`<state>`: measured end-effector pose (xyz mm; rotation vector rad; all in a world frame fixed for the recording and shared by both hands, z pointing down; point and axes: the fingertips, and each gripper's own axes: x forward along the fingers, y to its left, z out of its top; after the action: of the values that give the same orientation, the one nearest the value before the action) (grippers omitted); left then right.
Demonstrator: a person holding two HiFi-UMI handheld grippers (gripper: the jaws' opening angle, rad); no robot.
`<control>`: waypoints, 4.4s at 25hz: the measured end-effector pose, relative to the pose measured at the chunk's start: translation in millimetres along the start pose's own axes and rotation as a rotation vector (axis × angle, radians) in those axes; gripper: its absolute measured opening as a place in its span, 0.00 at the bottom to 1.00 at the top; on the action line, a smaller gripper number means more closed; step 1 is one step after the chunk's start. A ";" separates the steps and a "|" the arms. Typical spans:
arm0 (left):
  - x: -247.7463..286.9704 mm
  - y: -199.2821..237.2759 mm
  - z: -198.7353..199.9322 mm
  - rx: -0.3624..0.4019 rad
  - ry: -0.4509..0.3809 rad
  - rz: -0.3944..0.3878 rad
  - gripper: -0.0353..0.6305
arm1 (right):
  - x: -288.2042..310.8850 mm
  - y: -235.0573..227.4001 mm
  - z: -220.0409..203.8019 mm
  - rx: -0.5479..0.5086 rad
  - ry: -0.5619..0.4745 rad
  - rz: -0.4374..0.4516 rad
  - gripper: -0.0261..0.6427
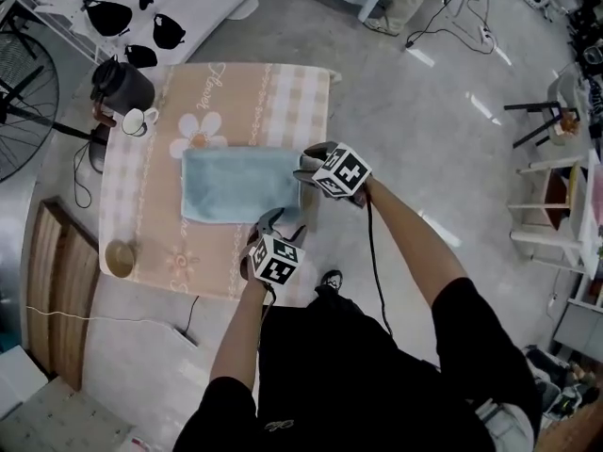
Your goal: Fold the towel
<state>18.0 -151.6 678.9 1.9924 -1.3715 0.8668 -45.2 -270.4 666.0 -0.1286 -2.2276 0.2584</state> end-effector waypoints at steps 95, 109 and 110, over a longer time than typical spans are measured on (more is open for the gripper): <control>-163.8 142.7 -96.2 -0.742 -0.391 -0.081 0.11 | 119.6 140.8 138.7 -0.106 0.357 0.021 0.09; -170.7 180.5 -146.0 -0.915 -0.391 0.015 0.14 | 130.0 168.6 169.8 -0.143 0.246 0.099 0.35; -169.9 180.4 -147.7 -0.920 -0.386 0.008 0.19 | 127.1 169.8 166.9 -0.165 0.266 0.111 0.37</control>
<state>-226.1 0.7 657.1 1.4317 -1.5802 -0.1910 -254.4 -105.4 623.2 -0.3569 -1.9772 0.1094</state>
